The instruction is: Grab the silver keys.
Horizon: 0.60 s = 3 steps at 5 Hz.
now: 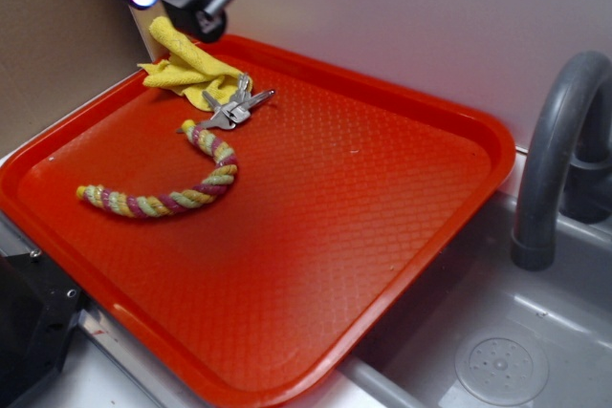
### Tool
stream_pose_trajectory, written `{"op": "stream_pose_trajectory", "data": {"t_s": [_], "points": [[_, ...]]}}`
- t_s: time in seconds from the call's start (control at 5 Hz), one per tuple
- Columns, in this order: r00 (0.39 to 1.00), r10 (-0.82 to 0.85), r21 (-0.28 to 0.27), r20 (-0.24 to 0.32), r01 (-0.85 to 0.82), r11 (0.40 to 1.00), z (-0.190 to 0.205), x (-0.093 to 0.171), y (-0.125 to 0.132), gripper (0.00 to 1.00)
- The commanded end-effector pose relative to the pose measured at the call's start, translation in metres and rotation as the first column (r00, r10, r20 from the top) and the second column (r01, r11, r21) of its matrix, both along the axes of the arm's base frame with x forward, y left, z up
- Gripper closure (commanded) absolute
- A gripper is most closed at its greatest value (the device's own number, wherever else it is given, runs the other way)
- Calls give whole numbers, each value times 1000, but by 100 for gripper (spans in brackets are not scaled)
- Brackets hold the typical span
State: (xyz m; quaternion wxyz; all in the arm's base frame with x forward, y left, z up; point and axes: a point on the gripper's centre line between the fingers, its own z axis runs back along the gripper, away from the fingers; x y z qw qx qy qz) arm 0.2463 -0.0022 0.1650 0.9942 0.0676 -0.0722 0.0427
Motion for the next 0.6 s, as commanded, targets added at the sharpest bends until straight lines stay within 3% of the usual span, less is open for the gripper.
{"op": "stream_pose_trajectory", "data": {"t_s": [0.0,0.4], "points": [[1000,27,141,-7,-26,990,-29,13,31,0],[1000,28,160,-10,-26,987,-57,15,50,0]]}}
